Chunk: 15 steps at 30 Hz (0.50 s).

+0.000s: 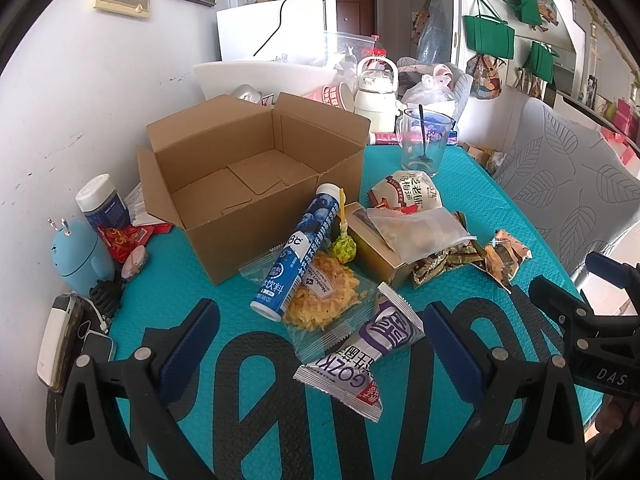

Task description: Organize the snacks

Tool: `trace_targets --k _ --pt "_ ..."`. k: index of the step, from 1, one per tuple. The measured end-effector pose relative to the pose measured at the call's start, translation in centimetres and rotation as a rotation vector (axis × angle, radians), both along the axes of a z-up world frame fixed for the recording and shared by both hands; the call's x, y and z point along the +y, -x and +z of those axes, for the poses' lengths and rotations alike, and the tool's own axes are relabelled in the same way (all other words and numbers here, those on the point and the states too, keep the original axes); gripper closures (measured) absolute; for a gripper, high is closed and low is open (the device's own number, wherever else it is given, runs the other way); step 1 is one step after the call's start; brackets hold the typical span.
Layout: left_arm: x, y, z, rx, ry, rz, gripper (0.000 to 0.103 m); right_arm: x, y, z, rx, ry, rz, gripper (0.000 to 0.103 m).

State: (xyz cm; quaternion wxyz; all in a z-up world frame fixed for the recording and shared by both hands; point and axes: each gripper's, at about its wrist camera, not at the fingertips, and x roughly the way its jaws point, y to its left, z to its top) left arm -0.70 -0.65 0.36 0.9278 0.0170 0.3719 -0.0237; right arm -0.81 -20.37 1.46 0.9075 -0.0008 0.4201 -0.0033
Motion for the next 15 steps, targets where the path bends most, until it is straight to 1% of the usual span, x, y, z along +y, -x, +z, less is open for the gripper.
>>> trace_targets --k 6,15 --pt "0.1 0.0 -0.1 0.005 0.0 -0.002 0.0 0.0 0.0 -0.1 0.002 0.001 0.002 0.0" --pt "0.0 -0.9 -1.4 0.044 0.004 -0.015 0.0 -0.2 -0.4 -1.1 0.028 -0.007 0.008 0.0"
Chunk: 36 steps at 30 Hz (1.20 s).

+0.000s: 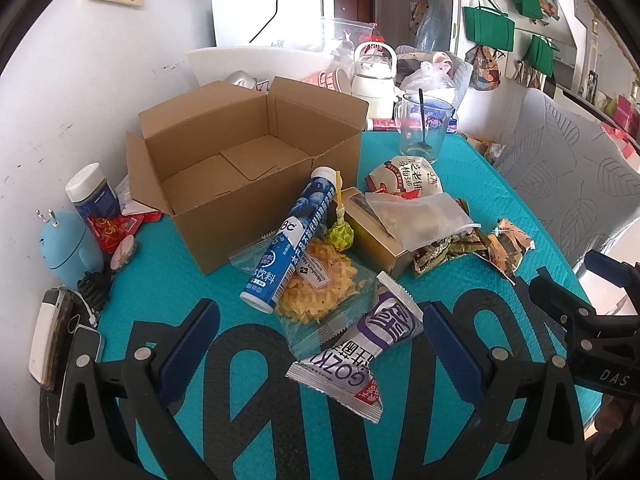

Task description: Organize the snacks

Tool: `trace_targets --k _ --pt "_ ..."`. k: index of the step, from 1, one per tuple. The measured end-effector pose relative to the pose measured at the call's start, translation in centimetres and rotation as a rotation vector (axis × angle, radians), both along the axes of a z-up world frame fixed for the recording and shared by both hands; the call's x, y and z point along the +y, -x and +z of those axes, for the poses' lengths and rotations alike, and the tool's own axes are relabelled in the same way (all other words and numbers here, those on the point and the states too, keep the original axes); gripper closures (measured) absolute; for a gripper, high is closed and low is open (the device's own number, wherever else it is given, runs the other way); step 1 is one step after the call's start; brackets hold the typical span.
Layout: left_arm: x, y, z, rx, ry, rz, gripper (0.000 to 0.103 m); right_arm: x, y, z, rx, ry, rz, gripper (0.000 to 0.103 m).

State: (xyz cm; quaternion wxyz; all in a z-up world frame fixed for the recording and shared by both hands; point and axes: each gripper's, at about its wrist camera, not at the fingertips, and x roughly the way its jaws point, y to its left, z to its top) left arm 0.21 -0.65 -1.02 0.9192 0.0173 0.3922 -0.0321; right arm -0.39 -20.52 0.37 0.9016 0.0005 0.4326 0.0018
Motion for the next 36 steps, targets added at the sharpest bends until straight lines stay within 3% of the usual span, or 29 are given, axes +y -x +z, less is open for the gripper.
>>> trace_targets --k 17,26,30,34,36 --pt "-1.1 -1.5 -3.1 0.079 0.018 -0.097 0.0 -0.4 -0.8 -3.2 0.075 -0.042 0.022 0.0" --pt "-2.7 -3.1 -5.5 0.133 -0.037 -0.15 0.001 -1.1 -1.1 -4.5 0.112 -0.034 0.009 0.0" --pt "-3.1 -3.9 -6.4 0.171 -0.033 -0.16 0.005 -1.5 -1.0 -4.9 0.118 -0.039 -0.001 0.0" --pt "-3.7 -4.0 -6.5 0.159 -0.07 -0.156 0.009 -2.0 -1.1 -5.3 0.128 -0.048 -0.009 0.0" --pt "-3.9 -4.0 -6.4 0.148 -0.069 -0.156 0.026 -2.2 -1.2 -5.5 0.132 -0.051 -0.01 0.0"
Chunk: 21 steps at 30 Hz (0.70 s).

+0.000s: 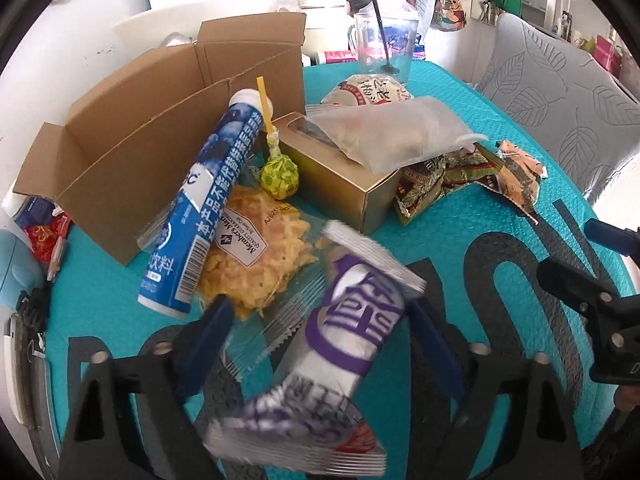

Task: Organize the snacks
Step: 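Grasp the silver GOZK snack bar with the left gripper while the right grasps the seaweed cracker packet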

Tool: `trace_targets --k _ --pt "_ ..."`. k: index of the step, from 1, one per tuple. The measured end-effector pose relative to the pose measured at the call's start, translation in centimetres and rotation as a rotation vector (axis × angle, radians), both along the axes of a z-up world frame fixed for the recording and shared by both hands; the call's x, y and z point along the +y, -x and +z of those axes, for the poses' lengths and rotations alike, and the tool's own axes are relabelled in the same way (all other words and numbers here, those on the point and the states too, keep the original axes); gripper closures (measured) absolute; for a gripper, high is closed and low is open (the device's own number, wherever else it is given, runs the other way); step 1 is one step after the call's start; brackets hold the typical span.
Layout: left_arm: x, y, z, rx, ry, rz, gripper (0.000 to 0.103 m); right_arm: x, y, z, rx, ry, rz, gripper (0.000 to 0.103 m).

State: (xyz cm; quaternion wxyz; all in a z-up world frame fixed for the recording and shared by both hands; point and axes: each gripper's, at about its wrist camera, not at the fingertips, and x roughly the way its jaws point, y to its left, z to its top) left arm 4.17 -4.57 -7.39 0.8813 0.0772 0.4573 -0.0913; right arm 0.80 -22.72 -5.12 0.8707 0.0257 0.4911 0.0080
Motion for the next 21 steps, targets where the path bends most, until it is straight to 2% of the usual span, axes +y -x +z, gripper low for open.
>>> trace_targets --k 4,5,8,10,14,21 --pt "-0.5 0.2 0.1 -0.019 -0.038 0.008 0.047 -0.4 -0.1 -0.2 0.002 -0.013 0.0 0.0" --pt "-0.6 0.2 0.2 -0.018 -0.032 0.008 0.056 -0.5 -0.1 -0.3 0.002 -0.013 -0.002 0.0" --pt "-0.4 0.4 0.6 0.011 0.038 0.012 0.063 -0.9 -0.1 -0.4 0.004 -0.02 -0.009 0.0" --pt "-1.0 0.4 0.5 0.032 0.066 0.003 0.063 -1.4 -0.2 -0.5 0.004 -0.033 -0.02 0.0" --pt "-2.4 0.5 0.4 0.028 0.057 -0.024 0.063 -2.5 -0.4 -0.5 0.007 -0.042 -0.053 0.0" --pt "-3.8 -0.8 0.2 0.039 0.09 -0.029 0.063 -4.1 -1.4 -0.4 -0.003 -0.06 -0.093 0.0"
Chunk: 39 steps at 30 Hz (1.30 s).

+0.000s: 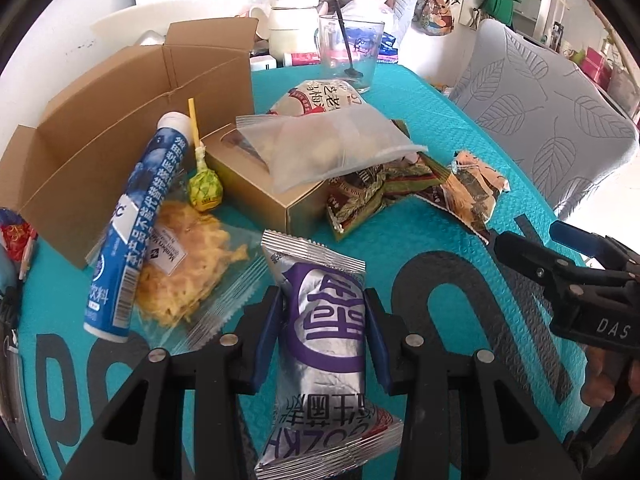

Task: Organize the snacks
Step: 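Grasp the silver GOZK snack bar with the left gripper while the right grasps the seaweed cracker packet, then carry both held snacks up and over into the cardboard box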

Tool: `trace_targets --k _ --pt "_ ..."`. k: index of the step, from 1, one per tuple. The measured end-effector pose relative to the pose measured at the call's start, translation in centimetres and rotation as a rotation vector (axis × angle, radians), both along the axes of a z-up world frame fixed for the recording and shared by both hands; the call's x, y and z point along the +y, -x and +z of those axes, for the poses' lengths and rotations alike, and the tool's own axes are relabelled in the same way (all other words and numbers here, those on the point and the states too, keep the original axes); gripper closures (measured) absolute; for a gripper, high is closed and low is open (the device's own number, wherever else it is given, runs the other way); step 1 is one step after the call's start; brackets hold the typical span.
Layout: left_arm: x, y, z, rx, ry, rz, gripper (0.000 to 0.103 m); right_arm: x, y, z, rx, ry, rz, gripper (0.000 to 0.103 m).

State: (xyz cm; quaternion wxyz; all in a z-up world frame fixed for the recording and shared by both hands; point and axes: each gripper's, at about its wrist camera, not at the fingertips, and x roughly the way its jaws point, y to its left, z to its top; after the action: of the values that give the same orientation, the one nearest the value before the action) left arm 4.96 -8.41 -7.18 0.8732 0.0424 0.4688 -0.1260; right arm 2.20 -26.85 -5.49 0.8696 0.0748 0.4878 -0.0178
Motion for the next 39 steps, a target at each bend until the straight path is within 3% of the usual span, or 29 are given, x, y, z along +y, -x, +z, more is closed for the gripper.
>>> trace_targets --k 13,21,25,27,39 --pt "1.2 -0.9 -0.1 0.023 0.041 0.02 0.063 -1.0 -5.3 -0.8 0.032 -0.053 -0.106 0.0" --pt "1.7 -1.5 -0.4 0.027 0.061 0.004 0.063 -0.5 -7.6 -2.8 0.096 -0.031 -0.133 0.013" --pt "1.8 -1.5 -0.6 0.043 0.059 -0.007 0.063 0.1 -6.9 -2.6 0.08 0.019 -0.109 0.031" --pt "1.8 -1.2 -0.9 0.044 0.06 -0.019 0.063 0.1 -6.3 -2.5 0.076 0.043 -0.107 0.049" --pt "3.4 2.5 -0.6 0.08 0.084 -0.051 0.065 2.3 -0.2 -1.4 0.078 -0.022 0.061 0.051"
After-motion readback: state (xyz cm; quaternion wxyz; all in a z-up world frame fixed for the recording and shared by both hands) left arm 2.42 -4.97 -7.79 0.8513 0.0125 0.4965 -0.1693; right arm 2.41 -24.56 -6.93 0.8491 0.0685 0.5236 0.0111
